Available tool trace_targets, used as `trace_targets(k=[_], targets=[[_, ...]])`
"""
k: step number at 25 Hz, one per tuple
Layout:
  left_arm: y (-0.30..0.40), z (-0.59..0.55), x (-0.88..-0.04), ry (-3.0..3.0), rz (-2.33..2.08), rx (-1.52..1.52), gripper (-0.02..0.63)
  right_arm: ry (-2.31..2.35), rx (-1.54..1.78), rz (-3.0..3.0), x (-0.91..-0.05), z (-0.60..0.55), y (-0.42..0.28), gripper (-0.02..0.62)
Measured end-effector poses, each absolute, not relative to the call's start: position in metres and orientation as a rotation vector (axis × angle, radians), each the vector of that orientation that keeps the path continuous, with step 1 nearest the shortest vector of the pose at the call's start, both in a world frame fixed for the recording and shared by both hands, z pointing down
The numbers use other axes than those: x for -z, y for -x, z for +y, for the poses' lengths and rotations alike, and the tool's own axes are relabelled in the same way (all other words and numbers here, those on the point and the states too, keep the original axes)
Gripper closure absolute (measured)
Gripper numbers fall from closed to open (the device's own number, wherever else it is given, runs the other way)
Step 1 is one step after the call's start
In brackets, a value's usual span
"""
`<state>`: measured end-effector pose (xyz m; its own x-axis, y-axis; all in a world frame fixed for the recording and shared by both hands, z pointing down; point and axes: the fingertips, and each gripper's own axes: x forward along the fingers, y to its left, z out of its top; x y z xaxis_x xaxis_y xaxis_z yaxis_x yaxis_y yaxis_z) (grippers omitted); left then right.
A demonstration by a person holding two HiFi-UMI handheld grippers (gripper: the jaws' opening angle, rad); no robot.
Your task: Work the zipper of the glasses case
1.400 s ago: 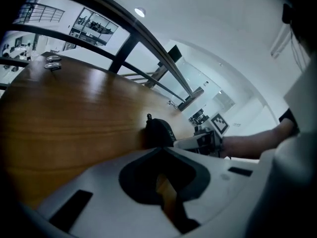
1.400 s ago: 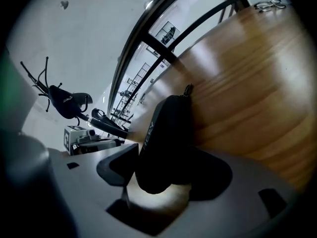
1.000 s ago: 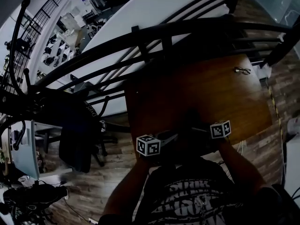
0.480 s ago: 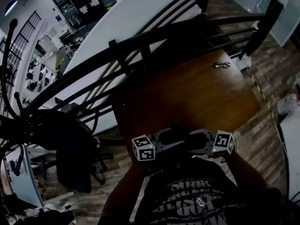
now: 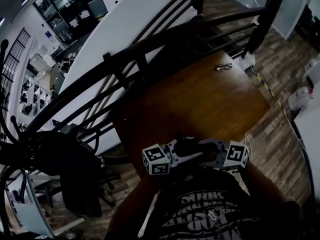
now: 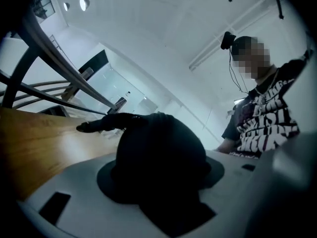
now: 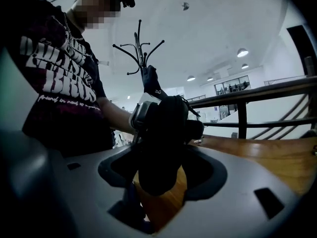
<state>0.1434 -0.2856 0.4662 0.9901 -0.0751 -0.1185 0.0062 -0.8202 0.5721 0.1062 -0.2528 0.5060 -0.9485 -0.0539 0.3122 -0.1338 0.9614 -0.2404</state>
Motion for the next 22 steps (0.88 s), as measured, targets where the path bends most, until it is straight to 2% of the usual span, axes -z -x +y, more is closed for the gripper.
trace_targets(k=[4, 7, 14, 22], targets=[[-0.136, -0.303, -0.458, -2.606, -0.138, 0.154, 0.345, -0.205, -0.449, -2.728, -0.53, -0.26, -0.135, 0.334], [-0.136, -0.302, -0.47, -2.846, -0.176, -0.124, 0.345, -0.258, -0.59, -2.706, -0.53, -0.27, -0.156, 0.334], [-0.152, -0.277, -0.502, -3.174, -0.029, -0.696, 0.345, -0.033, -0.876, -2.898, -0.443, -0.287, -0.148, 0.367], [-0.167, -0.28, -0.506, -3.193, -0.058, -0.827, 0.345, 0.074, -0.81, -2.763, -0.451, -0.292, -0.137, 0.391]])
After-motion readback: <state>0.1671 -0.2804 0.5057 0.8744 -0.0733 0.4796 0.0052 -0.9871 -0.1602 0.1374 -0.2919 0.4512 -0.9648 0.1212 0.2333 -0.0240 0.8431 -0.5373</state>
